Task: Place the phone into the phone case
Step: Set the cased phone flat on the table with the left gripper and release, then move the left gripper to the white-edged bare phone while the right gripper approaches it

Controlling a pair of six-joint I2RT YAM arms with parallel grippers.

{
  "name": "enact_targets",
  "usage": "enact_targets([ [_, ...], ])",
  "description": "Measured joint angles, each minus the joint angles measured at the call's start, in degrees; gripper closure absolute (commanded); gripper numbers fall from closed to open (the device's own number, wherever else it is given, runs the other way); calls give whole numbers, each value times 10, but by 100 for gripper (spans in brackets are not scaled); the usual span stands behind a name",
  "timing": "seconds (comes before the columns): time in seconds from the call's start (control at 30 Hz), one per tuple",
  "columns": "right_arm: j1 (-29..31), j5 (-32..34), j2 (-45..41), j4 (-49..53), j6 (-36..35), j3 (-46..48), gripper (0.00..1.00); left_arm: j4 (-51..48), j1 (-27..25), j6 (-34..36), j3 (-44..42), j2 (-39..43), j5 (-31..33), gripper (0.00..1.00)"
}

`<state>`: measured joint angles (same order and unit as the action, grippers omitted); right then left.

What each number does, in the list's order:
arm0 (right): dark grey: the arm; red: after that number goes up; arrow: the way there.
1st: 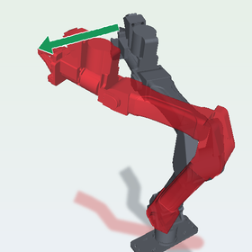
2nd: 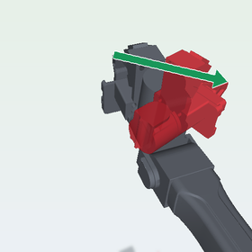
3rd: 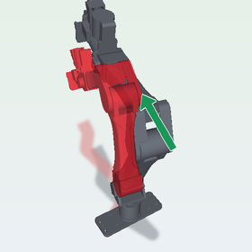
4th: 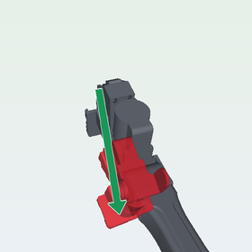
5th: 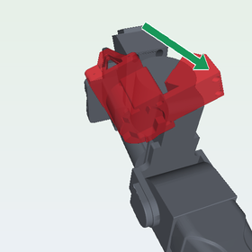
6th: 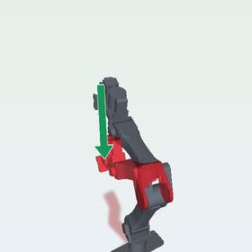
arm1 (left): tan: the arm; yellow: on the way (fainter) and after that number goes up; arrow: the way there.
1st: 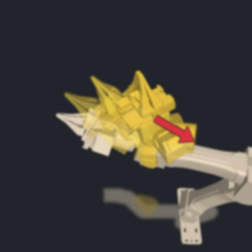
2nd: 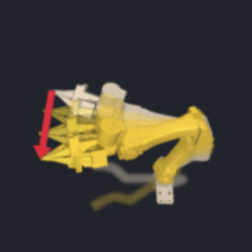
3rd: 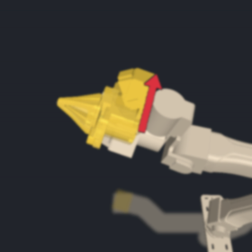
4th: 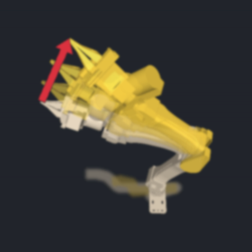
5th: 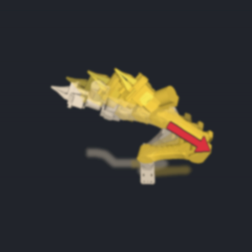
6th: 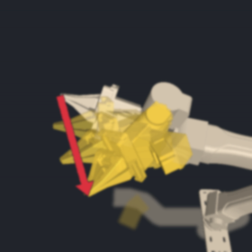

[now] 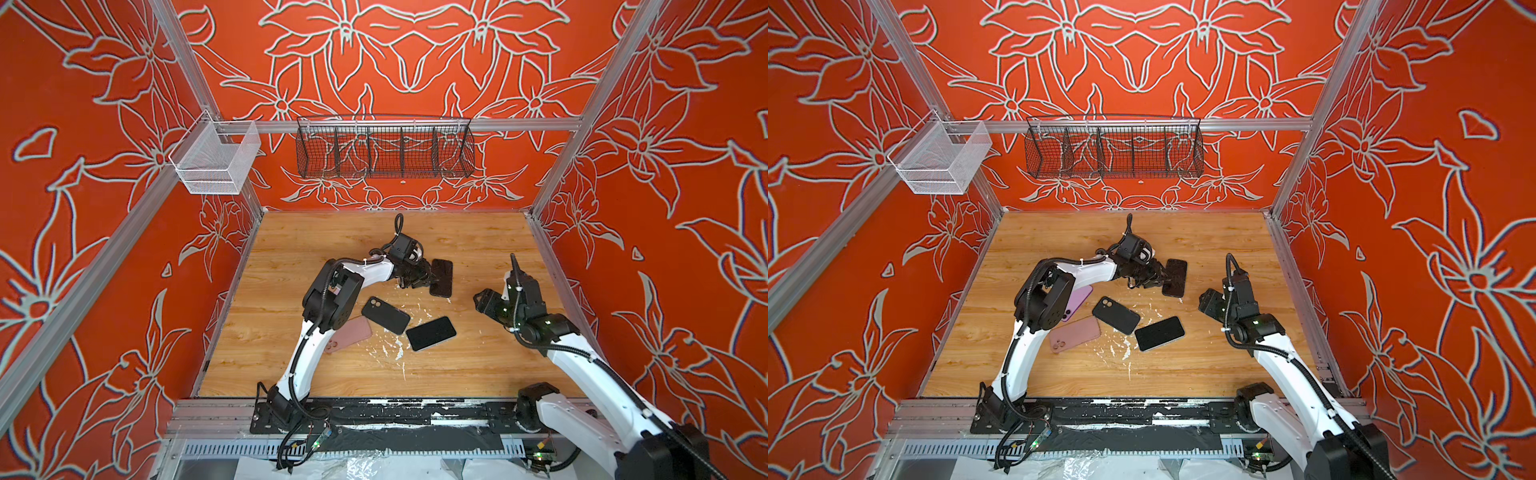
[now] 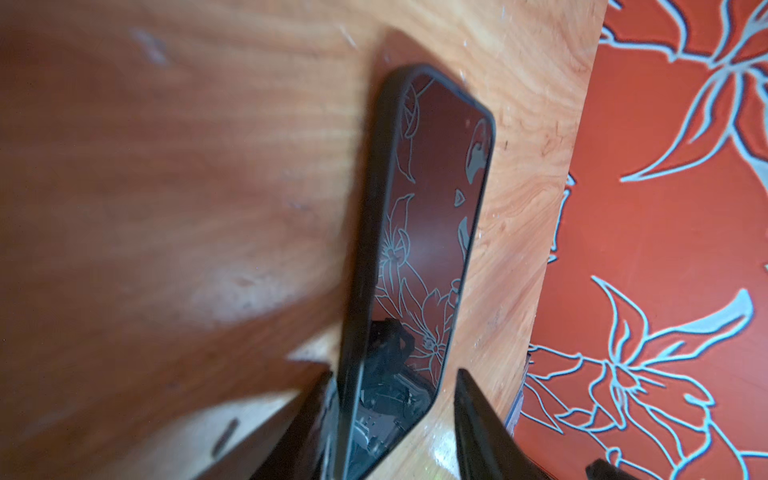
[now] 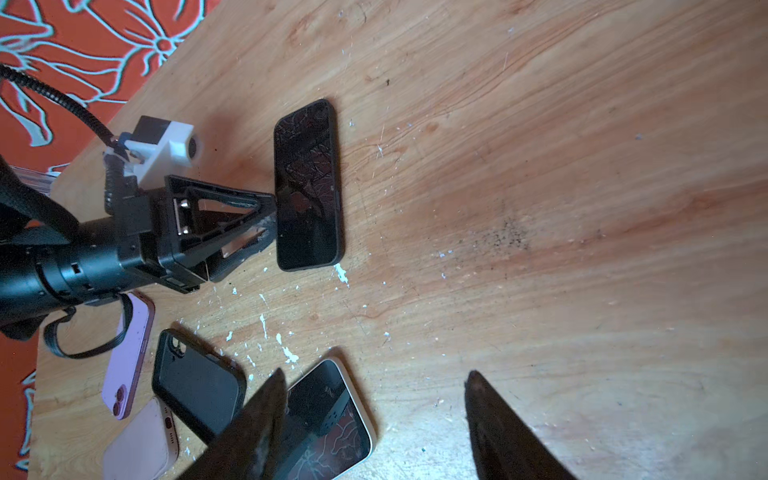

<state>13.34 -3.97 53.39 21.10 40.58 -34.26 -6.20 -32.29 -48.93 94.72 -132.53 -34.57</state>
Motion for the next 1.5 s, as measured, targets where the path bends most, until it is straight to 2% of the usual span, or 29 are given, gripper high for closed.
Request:
enact_targets([
  [0.33,-1,-10,14,-25,0,-5,31,40,-16,-17,-64,34,7,54],
  [0.6,-1,-10,-14,-7,-4,-5,30,40,-16,-18,-98,65,9,53],
  [0.67,-1,-12,-18,4,-10,-5,30,36,-16,-13,-117,90,12,48],
  [0.83,-2,-38,-16,31,-28,-5,29,1,-14,22,-175,204,33,20],
  [0.97,-2,-76,0,35,-38,-5,28,-40,-13,56,-220,313,52,7],
  [1.1,-1,-110,31,35,-47,-5,27,-75,-11,85,-285,403,68,0],
  [1.27,-1,-134,82,43,-65,-15,26,-108,-11,94,-387,480,75,3],
  [1.5,11,-158,156,47,-95,-50,24,-107,-21,68,-499,527,63,3],
])
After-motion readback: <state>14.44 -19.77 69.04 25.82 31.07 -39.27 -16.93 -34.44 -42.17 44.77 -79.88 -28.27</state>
